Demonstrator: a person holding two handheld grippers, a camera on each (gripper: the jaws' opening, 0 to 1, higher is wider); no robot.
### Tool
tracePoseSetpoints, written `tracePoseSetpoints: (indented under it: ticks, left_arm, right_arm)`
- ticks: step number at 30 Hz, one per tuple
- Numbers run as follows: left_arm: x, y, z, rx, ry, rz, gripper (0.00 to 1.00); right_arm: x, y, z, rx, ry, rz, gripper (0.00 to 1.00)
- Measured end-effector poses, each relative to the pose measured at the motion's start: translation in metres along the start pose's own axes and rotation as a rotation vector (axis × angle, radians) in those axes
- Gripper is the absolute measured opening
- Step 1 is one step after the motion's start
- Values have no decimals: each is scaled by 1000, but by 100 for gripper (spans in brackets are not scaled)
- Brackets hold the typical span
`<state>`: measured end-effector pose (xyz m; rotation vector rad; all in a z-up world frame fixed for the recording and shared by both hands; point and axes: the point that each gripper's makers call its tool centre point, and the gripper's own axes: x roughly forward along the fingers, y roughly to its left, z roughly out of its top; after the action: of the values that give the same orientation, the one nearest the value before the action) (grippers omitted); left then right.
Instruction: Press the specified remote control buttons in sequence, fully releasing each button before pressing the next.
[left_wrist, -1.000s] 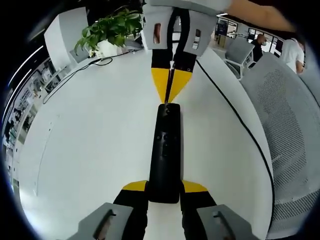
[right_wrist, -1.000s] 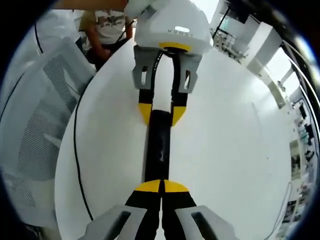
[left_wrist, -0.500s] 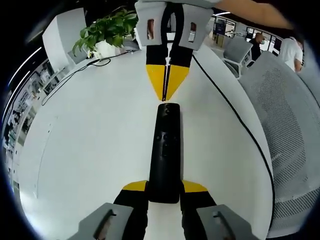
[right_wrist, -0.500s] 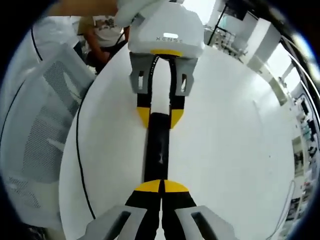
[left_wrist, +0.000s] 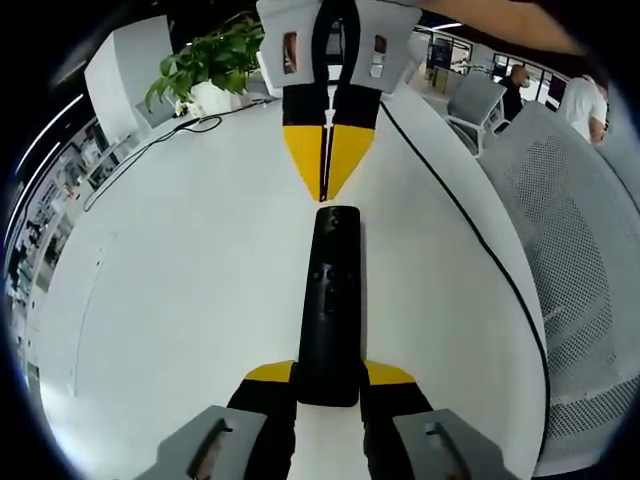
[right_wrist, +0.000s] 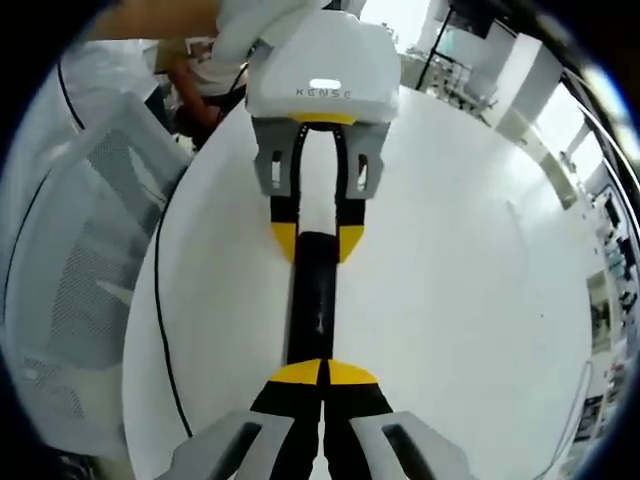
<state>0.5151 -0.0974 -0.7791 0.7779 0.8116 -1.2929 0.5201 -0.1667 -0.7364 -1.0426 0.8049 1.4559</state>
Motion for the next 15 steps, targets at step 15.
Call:
tracePoseSetpoints:
  ticks: [15]
  left_arm:
    - [0,0,0,-5,-1,-1,23]
  right_arm:
    - [12,1,1,-4,-6,17,0]
